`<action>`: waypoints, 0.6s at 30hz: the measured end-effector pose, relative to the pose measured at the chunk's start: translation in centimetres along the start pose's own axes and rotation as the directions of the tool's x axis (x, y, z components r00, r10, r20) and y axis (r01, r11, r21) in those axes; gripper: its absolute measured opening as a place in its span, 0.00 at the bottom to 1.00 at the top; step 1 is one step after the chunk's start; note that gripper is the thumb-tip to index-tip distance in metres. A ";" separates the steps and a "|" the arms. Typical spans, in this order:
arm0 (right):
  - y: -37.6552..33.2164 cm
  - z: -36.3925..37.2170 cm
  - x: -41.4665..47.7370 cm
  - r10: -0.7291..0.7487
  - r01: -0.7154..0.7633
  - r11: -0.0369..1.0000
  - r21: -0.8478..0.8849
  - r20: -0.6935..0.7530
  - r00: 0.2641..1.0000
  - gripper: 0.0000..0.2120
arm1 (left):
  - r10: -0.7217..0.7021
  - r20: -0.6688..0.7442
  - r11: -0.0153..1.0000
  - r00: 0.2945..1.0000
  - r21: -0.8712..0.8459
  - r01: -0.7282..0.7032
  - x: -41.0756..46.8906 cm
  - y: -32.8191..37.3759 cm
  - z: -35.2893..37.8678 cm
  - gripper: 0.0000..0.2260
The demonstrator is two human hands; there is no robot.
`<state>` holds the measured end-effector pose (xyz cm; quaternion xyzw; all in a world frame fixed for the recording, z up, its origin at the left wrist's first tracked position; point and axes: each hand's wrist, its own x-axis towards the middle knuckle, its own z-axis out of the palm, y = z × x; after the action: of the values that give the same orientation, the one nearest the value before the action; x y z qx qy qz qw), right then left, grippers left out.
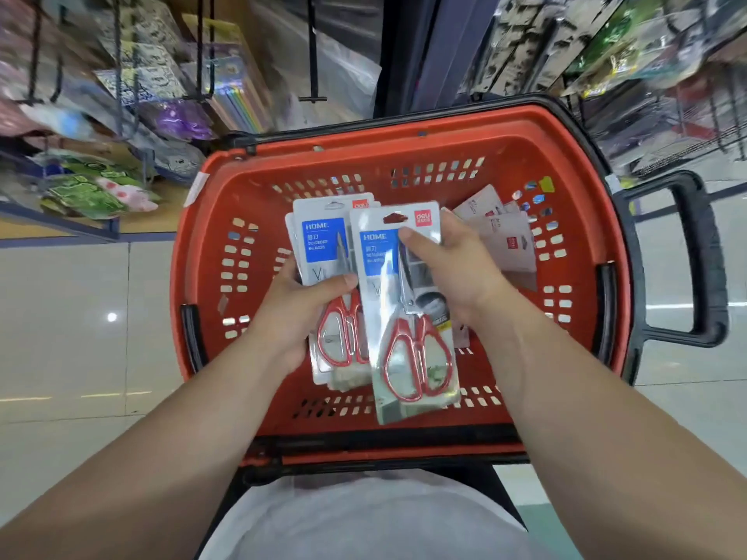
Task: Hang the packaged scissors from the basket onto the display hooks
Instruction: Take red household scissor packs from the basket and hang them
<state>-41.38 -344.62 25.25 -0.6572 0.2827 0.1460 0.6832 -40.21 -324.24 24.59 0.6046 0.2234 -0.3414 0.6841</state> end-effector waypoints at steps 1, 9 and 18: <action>0.3 0.3 0.1 0.014 -0.013 1.000 0.019 -0.018 1.000 0.06 | -0.022 0.023 0.999 0.999 -0.036 0.023 -0.2 -0.1 0.1 0.27; 1.5 3.9 1.2 0.034 -0.043 0.997 -0.067 -0.130 0.991 0.07 | -0.115 0.069 0.992 0.991 0.055 0.111 -0.3 -1.7 0.3 0.24; 2.6 4.0 0.5 0.235 -0.241 0.963 0.120 0.064 0.970 0.39 | -0.141 0.012 0.982 0.990 -0.127 0.142 1.2 -1.5 -0.8 0.21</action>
<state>-41.69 -340.56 22.77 -0.5700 0.3514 0.2247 0.7078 -40.47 -323.73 22.60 0.5419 0.2861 -0.3751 0.6956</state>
